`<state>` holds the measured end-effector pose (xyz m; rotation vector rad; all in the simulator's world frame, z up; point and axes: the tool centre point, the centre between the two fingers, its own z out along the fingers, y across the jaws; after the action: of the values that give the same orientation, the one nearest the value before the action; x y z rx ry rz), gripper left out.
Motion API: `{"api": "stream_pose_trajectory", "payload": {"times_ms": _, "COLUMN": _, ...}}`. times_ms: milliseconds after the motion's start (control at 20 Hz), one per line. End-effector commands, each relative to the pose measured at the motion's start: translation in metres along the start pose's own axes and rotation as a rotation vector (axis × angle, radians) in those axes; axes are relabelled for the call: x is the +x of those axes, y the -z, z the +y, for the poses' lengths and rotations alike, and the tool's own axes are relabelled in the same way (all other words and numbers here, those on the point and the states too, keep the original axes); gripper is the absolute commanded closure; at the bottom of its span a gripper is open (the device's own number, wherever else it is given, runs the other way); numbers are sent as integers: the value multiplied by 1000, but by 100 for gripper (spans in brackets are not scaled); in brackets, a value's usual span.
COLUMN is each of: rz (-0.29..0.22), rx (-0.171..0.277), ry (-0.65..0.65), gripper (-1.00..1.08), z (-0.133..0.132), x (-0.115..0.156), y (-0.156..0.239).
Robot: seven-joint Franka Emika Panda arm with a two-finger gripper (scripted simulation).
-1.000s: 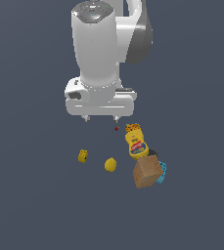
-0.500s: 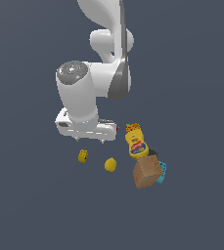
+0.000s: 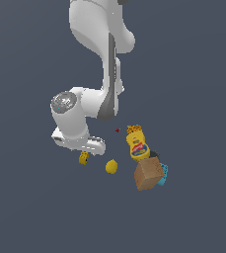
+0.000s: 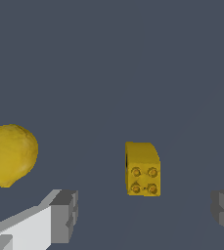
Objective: Pick up a designated object from a clutter of objects.
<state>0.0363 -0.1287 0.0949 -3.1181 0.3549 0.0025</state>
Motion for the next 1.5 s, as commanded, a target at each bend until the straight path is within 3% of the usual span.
{"api": "stream_pose_trajectory", "payload": {"times_ms": 0, "rz": 2, "rx": -1, "ry": -14, "gripper": -92, "z": 7, "x": 1, "y": -12}}
{"api": "stream_pose_trajectory", "payload": {"times_ms": 1250, "rz": 2, "rx": -3, "ry": -27, "gripper": -92, "z": 13, "x": 0, "y": -73}}
{"api": "stream_pose_trajectory", "payload": {"times_ms": 1300, "rz": 2, "rx": -3, "ry": -27, "gripper": 108, "z": 13, "x": 0, "y": -73}}
{"api": "stream_pose_trajectory", "payload": {"times_ms": 1450, "rz": 2, "rx": -3, "ry": -27, "gripper": 108, "z": 13, "x": 0, "y": -73}}
